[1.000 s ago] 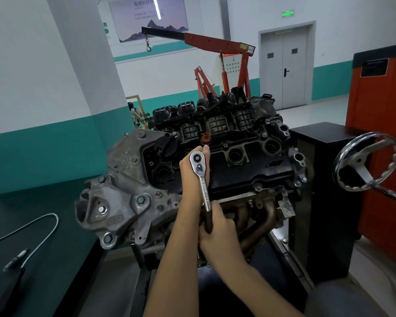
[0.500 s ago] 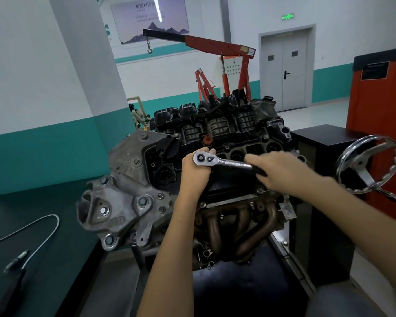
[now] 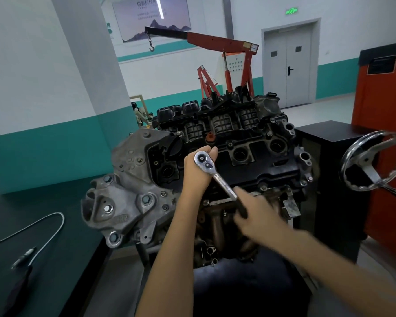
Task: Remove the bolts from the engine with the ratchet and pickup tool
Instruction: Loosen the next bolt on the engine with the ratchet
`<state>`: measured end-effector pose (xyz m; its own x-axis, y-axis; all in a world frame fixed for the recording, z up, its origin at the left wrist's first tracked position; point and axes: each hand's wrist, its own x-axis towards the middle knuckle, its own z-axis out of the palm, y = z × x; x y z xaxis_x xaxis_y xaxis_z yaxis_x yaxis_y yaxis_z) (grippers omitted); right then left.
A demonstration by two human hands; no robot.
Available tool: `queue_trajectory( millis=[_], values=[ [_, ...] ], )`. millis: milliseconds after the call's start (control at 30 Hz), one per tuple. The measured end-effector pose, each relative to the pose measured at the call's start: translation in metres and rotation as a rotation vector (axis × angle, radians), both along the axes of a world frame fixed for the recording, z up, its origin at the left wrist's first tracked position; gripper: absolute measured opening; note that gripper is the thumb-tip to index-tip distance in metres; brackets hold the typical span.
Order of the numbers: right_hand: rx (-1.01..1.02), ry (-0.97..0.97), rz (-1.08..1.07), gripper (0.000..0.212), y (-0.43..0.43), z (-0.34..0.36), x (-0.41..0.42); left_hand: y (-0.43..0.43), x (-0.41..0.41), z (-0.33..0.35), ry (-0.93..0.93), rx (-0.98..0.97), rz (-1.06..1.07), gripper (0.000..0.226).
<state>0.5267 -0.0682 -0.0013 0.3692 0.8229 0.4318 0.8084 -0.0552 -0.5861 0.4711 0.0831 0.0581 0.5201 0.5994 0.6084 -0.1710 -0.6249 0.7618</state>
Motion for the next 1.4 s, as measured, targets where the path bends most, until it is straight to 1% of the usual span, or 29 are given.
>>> queue_trajectory(
  millis=[67,133,167,200,233,300,333,400,467,500,533,567,633,700,767,833,867,900,933,967,1033,1067,1133,1200,1233,1267,1333,1400],
  values=[
    [-0.112,-0.285,-0.037,0.027,-0.013,0.032,0.04,0.002,0.002,0.002,0.057,0.006,-0.023,0.052],
    [-0.201,-0.598,-0.111,0.025,-0.016,0.066,0.071,0.0,0.006,0.005,0.07,0.032,-0.024,0.057],
    [-0.209,-0.7,-0.139,0.023,-0.015,0.078,0.08,-0.002,0.007,0.006,0.057,0.043,-0.015,0.057],
    [-0.199,-0.743,-0.156,0.022,-0.014,0.084,0.083,-0.003,0.009,0.005,0.032,0.039,-0.001,0.056],
    [-0.18,-0.734,-0.175,0.022,-0.013,0.082,0.081,-0.004,0.01,0.003,-0.004,0.013,0.01,0.055],
    [-0.124,-0.62,-0.208,0.027,-0.012,0.056,0.066,-0.003,0.012,-0.002,-0.065,-0.068,0.022,0.052],
    [-0.088,-0.497,-0.212,0.029,-0.012,0.038,0.053,-0.004,0.014,-0.002,-0.076,-0.09,0.03,0.051],
    [-0.005,-0.138,-0.172,0.026,-0.008,0.007,0.018,-0.007,0.018,-0.001,-0.09,-0.108,0.067,0.051],
    [0.104,0.163,-0.128,0.02,0.005,-0.014,-0.018,-0.011,0.02,0.001,-0.117,-0.108,0.093,0.052],
    [0.154,0.256,-0.114,0.021,0.013,-0.02,-0.033,-0.011,0.019,0.0,-0.115,-0.084,0.099,0.051],
    [0.184,0.305,-0.093,0.022,0.02,-0.024,-0.043,-0.01,0.018,0.0,-0.097,-0.048,0.103,0.051],
    [0.179,0.308,-0.069,0.021,0.023,-0.024,-0.048,-0.007,0.015,-0.001,-0.073,-0.023,0.104,0.051],
    [0.092,0.226,-0.045,0.025,0.02,-0.017,-0.036,0.001,0.009,0.0,-0.03,-0.013,0.07,0.052],
    [-0.012,0.075,-0.035,0.026,0.008,-0.001,-0.005,0.004,0.003,0.0,0.016,0.017,0.038,0.054],
    [-0.103,-0.137,-0.055,0.027,-0.004,0.024,0.03,0.003,-0.001,0.0,0.013,0.036,0.026,0.053],
    [-0.173,-0.42,-0.084,0.031,-0.008,0.052,0.059,0.001,-0.003,-0.002,-0.026,0.017,-0.013,0.049],
    [-0.196,-0.554,-0.095,0.031,-0.006,0.065,0.069,0.001,-0.004,-0.003,-0.045,0.005,-0.027,0.048],
    [-0.205,-0.649,-0.103,0.029,-0.003,0.074,0.075,0.002,-0.004,-0.004,-0.064,-0.009,-0.038,0.048],
    [-0.205,-0.69,-0.109,0.028,0.0,0.079,0.078,0.002,-0.004,-0.005,-0.08,-0.023,-0.044,0.048],
    [-0.194,-0.684,-0.125,0.028,0.001,0.078,0.078,0.002,-0.004,-0.006,-0.09,-0.032,-0.049,0.046],
    [-0.147,-0.576,-0.179,0.027,-0.002,0.059,0.067,0.0,-0.003,-0.007,-0.089,-0.043,-0.059,0.045],
    [-0.104,-0.463,-0.193,0.025,-0.003,0.042,0.055,-0.002,-0.002,-0.009,-0.097,-0.053,-0.059,0.045],
    [-0.005,-0.126,-0.162,0.019,-0.002,0.01,0.018,-0.006,0.002,-0.01,-0.132,-0.082,-0.029,0.047],
    [0.116,0.209,-0.095,0.022,0.011,-0.011,-0.022,-0.008,0.006,-0.008,-0.15,-0.099,0.014,0.047],
    [0.167,0.317,-0.08,0.023,0.02,-0.017,-0.038,-0.008,0.007,-0.006,-0.137,-0.101,0.037,0.047],
    [0.209,0.375,-0.072,0.023,0.028,-0.02,-0.05,-0.007,0.008,-0.005,-0.112,-0.1,0.064,0.048],
    [0.229,0.404,-0.041,0.022,0.033,-0.02,-0.058,-0.005,0.007,-0.004,-0.058,-0.096,0.106,0.049],
    [0.138,0.292,-0.025,0.018,0.022,-0.013,-0.041,-0.001,0.004,-0.005,-0.036,-0.084,0.071,0.052]
  ],
)
